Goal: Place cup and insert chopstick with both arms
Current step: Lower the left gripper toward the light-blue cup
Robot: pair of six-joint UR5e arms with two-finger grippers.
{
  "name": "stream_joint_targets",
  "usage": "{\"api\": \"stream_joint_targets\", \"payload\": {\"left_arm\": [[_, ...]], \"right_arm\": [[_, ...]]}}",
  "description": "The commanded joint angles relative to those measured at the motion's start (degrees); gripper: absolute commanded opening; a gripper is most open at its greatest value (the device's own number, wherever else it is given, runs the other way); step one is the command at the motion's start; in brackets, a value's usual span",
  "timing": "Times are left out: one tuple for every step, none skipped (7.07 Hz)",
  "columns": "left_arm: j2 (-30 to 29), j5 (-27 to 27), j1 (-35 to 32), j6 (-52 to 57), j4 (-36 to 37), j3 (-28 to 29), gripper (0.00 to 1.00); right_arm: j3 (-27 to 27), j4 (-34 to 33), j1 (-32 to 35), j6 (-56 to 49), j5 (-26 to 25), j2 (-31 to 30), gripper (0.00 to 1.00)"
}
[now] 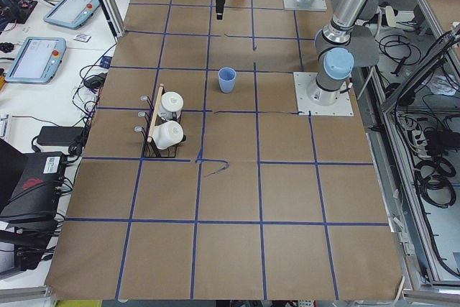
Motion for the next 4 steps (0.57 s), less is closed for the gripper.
{"api": "stream_joint_targets", "payload": {"left_arm": [[0.3, 0.1, 0.2, 0.3, -3.7, -0.8, 1.00], [0.0, 0.2, 0.6, 1.1, -3.3, -4.2, 1.00], [0.0, 0.1, 3.4, 1.2, -0.4, -10.0, 1.00], [-0.3, 0.1, 6.6, 5.2, 4.7, -16.4, 1.00]], "right_arm": [[0.2, -0.1, 0.0, 0.3, 0.3, -0.1, 1.00], [0.2, -0.9, -0.5, -0.1, 0.0, 0.1, 1.00], [0.8, -0.2, -1.8, 0.3, -0.8, 0.5, 1.00], [3.3, -1.5, -2.8, 0.3, -0.6, 0.5, 1.00]]}}
